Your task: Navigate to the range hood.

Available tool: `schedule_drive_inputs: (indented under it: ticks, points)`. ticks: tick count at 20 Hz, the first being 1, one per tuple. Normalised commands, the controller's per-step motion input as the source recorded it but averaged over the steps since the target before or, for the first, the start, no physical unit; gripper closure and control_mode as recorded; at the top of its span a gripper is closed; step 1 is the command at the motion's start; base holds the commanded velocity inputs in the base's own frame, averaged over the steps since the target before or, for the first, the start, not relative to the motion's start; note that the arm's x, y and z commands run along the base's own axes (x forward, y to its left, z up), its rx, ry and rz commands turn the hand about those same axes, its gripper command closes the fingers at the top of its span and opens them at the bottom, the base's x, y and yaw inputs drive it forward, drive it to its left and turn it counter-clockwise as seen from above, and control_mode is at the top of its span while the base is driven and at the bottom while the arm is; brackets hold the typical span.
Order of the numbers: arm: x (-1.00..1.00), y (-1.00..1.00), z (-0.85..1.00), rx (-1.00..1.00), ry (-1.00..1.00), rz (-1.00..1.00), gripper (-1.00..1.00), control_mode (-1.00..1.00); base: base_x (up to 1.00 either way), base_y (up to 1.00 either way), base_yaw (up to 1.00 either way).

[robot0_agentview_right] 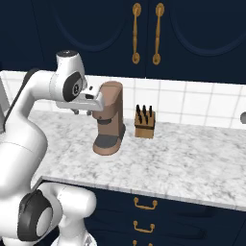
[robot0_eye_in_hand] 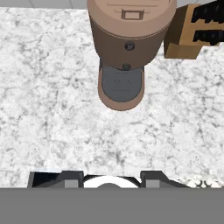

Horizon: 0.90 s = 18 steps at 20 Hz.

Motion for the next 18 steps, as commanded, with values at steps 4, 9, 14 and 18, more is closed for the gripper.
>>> schedule_drive_inputs:
  ticks: [4, 9, 14, 18]
  points:
    - [0.00, 0.00, 0.00, 0.00, 0.00, 0.00, -1.00, -1.00, 0.00, 0.00, 0.00]
    - [0.00, 0.00, 0.00, 0.00, 0.00, 0.00, -1.00, 1.00, 0.00, 0.00, 0.00]
    - [0.00, 0.00, 0.00, 0.00, 0.00, 0.00, -1.00, 1.00, 0.00, 0.00, 0.00]
    - [0.00, 0.00, 0.00, 0.00, 0.00, 0.00, -1.00, 1.00, -0.23, -0.12, -0.08]
